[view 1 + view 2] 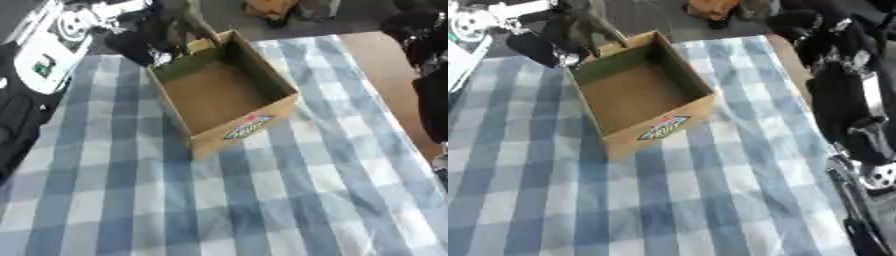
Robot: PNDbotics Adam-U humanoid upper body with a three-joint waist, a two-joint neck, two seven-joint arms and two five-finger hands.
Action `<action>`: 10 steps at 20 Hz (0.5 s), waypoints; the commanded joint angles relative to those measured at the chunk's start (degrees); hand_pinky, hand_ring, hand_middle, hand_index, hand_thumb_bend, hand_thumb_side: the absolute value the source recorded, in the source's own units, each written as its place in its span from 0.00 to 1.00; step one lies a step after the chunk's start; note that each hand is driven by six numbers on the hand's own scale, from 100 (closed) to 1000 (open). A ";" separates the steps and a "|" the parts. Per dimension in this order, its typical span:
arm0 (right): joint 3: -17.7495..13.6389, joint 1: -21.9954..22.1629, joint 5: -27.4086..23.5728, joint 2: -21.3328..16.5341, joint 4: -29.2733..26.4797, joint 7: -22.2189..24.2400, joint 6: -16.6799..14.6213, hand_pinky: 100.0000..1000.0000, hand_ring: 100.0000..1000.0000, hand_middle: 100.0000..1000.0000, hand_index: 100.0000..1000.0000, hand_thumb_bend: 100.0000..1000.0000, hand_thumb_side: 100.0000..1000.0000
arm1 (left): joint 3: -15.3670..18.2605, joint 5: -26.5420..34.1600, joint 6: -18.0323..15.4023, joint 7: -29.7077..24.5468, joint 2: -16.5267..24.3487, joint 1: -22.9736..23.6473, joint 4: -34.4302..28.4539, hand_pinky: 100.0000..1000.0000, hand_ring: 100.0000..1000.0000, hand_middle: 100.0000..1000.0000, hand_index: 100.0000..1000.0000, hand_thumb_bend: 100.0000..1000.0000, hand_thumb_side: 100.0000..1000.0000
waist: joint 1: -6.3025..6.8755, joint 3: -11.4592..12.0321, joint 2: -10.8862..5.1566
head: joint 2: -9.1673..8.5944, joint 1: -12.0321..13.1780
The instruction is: Pick up objects on the table and place them in the box.
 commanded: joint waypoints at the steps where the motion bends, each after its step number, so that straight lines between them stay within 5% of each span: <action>1: 0.08 -1.05 -0.63 -0.19 -0.51 0.60 -0.05 0.92 1.00 0.71 0.96 0.84 1.00 | 0.17 0.98 -1.47 0.74 -0.65 -2.01 -0.12 0.53 0.56 0.42 0.06 0.00 0.16 | -0.12 -0.47 -0.92 | -1.22 0.73; 10: 0.43 -2.09 -1.23 0.21 -0.51 1.41 -0.08 0.92 1.00 0.71 0.96 0.84 1.00 | 0.95 -1.01 -6.91 2.35 -3.04 -1.44 3.39 0.53 0.57 0.43 0.04 0.00 0.16 | 0.13 -2.10 0.22 | -2.21 1.10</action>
